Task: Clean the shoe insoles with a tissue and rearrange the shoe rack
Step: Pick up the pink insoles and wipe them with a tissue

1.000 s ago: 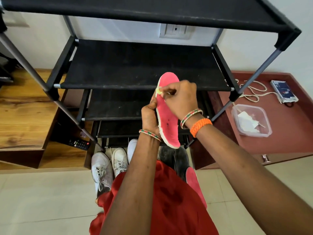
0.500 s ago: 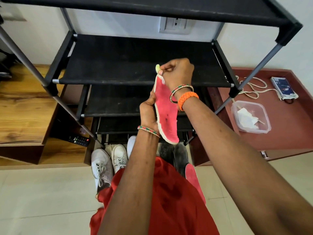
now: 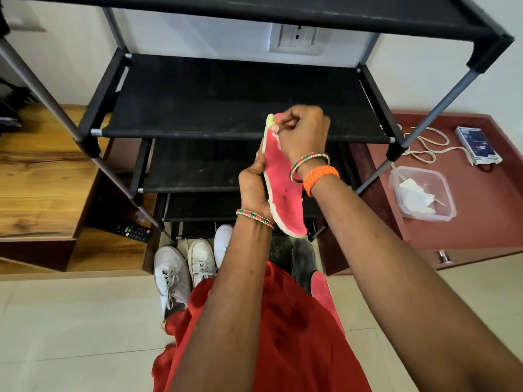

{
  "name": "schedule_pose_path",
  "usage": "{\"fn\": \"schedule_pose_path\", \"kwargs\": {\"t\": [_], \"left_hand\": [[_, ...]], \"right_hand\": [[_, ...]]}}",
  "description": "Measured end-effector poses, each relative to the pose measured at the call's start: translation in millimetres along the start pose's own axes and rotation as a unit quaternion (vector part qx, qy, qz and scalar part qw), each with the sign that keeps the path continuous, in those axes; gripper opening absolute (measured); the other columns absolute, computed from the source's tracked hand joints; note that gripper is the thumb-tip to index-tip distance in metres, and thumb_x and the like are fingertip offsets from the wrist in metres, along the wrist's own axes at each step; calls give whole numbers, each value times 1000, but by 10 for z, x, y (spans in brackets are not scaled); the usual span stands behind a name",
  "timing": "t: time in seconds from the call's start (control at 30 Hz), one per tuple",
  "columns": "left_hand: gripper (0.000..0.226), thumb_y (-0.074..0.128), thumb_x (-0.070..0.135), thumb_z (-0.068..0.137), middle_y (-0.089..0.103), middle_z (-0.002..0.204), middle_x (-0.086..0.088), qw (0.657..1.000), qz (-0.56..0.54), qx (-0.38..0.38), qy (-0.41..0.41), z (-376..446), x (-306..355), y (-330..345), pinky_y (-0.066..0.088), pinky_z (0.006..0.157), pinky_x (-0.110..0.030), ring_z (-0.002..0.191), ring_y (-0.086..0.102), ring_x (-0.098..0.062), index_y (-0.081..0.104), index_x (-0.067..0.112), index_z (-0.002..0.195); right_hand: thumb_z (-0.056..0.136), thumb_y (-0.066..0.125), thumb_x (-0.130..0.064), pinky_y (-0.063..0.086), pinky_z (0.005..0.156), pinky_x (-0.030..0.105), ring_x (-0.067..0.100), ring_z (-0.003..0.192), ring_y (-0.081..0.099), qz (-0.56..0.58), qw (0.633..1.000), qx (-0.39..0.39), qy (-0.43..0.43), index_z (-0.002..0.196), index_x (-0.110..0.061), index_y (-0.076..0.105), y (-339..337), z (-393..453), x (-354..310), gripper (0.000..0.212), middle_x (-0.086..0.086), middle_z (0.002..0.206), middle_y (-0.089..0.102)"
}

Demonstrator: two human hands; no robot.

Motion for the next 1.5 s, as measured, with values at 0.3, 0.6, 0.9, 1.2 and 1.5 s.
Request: {"fn": "schedule_pose_path", "kwargs": {"t": [0.3, 0.6, 0.9, 1.2, 1.5], "left_hand": [[37, 30, 31, 100, 68, 69, -7, 1000, -7, -11, -13, 41, -22, -21, 56, 59, -23, 62, 66, -18, 59, 9, 93], [38, 34, 30, 100, 66, 71, -7, 999, 39, -23, -21, -26, 101, -7, 54, 52, -22, 55, 64, -15, 54, 6, 121], [42, 28, 24, 102, 62, 95, -7, 998, 54, -13, 25, 11, 204, -61, 57, 57, -31, 70, 67, -22, 39, 13, 141], [39, 42, 21, 92, 69, 80, -13, 998, 27, -49, 8, 33, 147, -53, 57, 53, -35, 57, 66, -30, 40, 12, 130], [42, 66, 13, 64, 64, 92, -18, 990, -11, -131, 47, 74, 186, 47, 52, 61, -39, 68, 57, -33, 64, 19, 106]], "right_hand": [[73, 77, -6, 51, 62, 10, -1, 67, 62, 8, 997, -79, 11, 75, -11, 72, 48, -162, 82, 7, -9, 70, 66], [74, 74, -2, 46, 70, 3, -13, 72, 61, 38, 984, -174, -12, 81, -13, 76, -13, -834, -49, 12, -7, 79, 73], [73, 76, -5, 42, 70, 4, -10, 73, 62, 39, 974, -219, -37, 78, -16, 76, -170, -1081, -144, 12, -15, 74, 68], [70, 78, -16, 45, 96, 33, -5, 74, 61, 51, 975, -215, -30, 77, -27, 76, -236, -1206, -156, 13, -17, 69, 67], [70, 78, -18, 41, 92, 46, -5, 79, 58, 43, 964, -264, -15, 69, -34, 71, -299, -1514, 74, 17, -30, 68, 64]]}}
Point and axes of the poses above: each hand's wrist, its own z-axis towards the middle knuckle, its own y-axis out of the palm, x = y × z, the point moved 10 cm from there along z, towards the middle knuckle
